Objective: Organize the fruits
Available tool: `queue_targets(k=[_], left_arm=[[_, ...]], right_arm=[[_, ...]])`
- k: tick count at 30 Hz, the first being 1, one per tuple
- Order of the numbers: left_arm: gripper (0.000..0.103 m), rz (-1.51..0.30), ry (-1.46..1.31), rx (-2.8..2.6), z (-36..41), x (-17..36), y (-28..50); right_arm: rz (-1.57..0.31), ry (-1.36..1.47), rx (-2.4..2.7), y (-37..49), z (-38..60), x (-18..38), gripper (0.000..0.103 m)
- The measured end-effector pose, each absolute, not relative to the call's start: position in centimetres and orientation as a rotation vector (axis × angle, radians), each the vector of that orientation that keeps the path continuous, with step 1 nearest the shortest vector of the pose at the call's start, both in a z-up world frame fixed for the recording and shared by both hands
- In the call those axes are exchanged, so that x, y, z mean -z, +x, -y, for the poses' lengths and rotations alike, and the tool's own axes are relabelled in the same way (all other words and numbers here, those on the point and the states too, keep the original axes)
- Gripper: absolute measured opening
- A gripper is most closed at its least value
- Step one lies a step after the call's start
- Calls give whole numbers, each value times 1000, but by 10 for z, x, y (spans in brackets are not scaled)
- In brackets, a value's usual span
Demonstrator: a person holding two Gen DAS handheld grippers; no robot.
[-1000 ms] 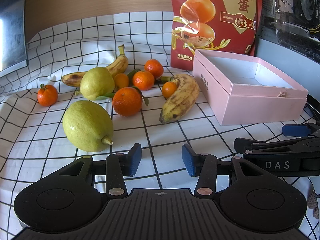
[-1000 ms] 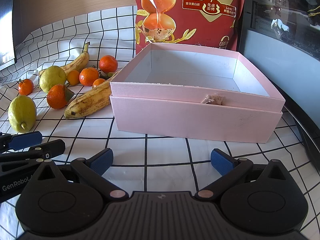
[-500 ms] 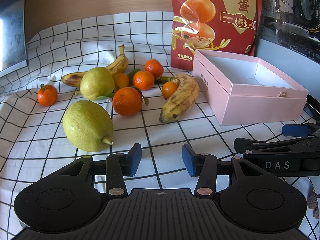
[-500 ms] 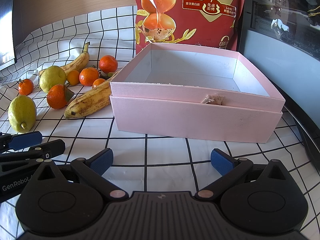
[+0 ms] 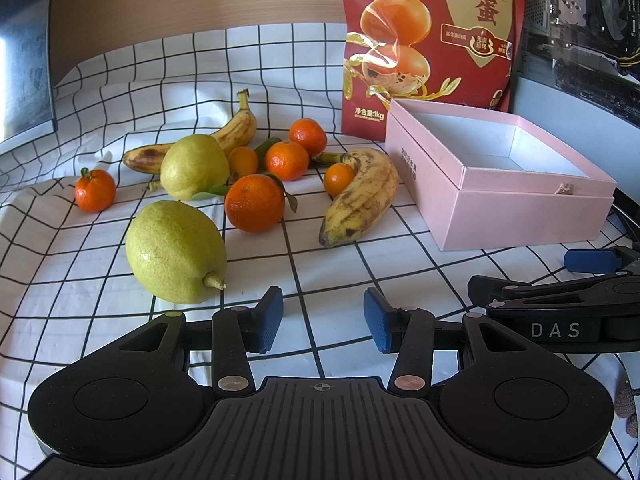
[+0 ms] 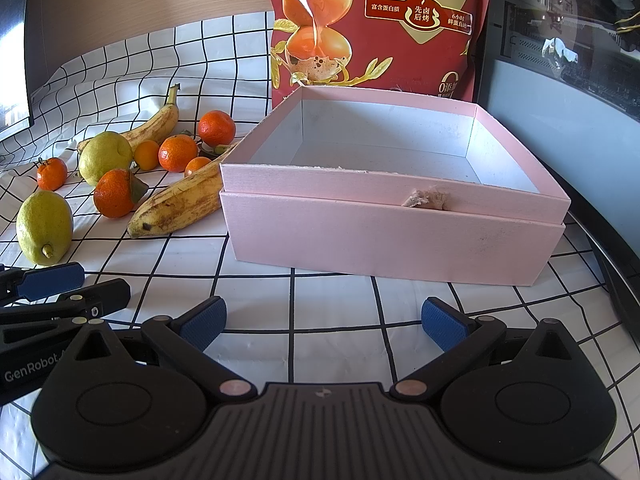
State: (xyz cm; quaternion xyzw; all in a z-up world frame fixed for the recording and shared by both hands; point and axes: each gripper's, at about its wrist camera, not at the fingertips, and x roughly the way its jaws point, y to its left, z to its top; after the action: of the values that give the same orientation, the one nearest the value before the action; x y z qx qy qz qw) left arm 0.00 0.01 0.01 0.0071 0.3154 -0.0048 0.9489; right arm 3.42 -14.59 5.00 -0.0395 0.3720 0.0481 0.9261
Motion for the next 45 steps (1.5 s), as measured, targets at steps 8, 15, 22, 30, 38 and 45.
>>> queue_targets(k=[8,15,22,30,38,45], left_arm=[[51,-642,15,10,0,0,0],[51,-642,14,10,0,0,0],[51,-642,15,10,0,0,0],[48,-652,13,40,-1,-3,-1],[50,-671,12,204,-45,-57,-25],[48,-655,205,281,-77,-76,10]], right_arm=[[-763,-81,-99,34,146,-50,103],[-763,-81,-99,34,146,-50,103],[-763,-81,-99,35,147,-50,103],[-837,-104,-156,45,154,-56,103],[-995,-114,-136,51,154,-65,103],[-1007,-113,-99,47,145,-67,103]])
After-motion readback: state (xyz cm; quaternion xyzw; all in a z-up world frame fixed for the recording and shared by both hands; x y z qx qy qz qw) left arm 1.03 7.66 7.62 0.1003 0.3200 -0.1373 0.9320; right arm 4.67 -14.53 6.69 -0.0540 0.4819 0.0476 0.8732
